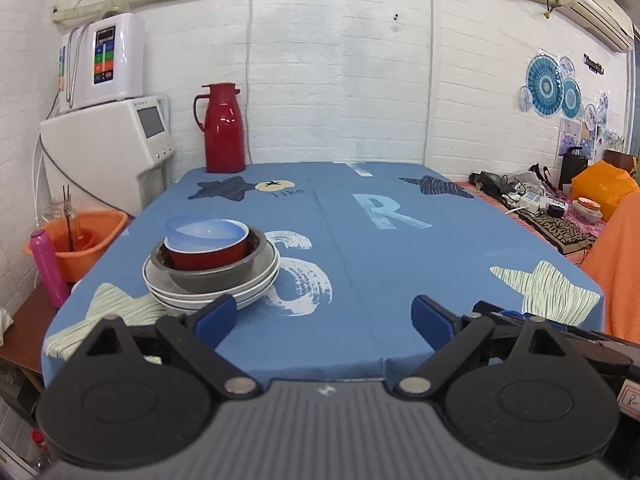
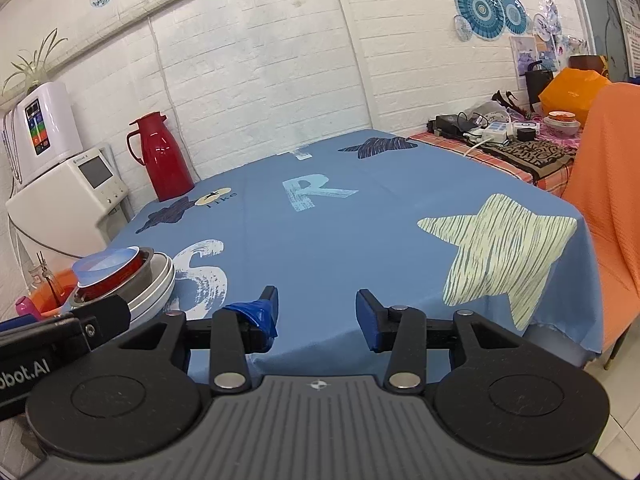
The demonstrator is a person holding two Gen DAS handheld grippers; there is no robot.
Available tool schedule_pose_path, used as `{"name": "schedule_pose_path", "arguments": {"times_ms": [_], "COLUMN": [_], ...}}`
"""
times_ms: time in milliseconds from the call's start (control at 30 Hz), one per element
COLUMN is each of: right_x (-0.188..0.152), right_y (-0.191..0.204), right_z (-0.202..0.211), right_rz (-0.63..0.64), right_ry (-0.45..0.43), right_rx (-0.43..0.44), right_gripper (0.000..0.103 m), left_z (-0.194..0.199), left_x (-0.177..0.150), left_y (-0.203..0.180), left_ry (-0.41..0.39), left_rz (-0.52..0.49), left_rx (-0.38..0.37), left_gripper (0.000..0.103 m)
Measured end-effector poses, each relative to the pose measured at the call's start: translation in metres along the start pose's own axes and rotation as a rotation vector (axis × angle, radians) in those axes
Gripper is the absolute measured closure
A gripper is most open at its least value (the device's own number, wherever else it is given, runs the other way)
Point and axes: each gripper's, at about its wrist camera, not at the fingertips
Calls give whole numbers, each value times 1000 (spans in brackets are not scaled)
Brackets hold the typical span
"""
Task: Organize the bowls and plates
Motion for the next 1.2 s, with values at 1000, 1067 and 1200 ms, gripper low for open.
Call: {"name": "schedule_pose_path", "arguments": {"times_ms": [1000, 1067, 1200], "right_x": [-7, -10, -14], "right_y": [1, -3, -17], "right_z": [8, 8, 11], "right_rz": [42, 43, 35], "right_ry": [13, 25, 36], "right_rx": [24, 24, 8], "right_gripper": [73, 73, 73], "left_z": [-14, -15, -16], "left_x": [-14, -14, -13], "left_y": [13, 14, 14], "left_ry": [91, 87, 84], "left_rz": [5, 7, 12], "left_rx": [52, 52, 60], "left_gripper": [10, 10, 11]}}
Point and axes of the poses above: each gripper's, at about its wrist camera, not at the fingertips, and z roughly against the way its jaws point, y to its left, x to its top, and after that the axes turned 3 degrees about -x, right-handed
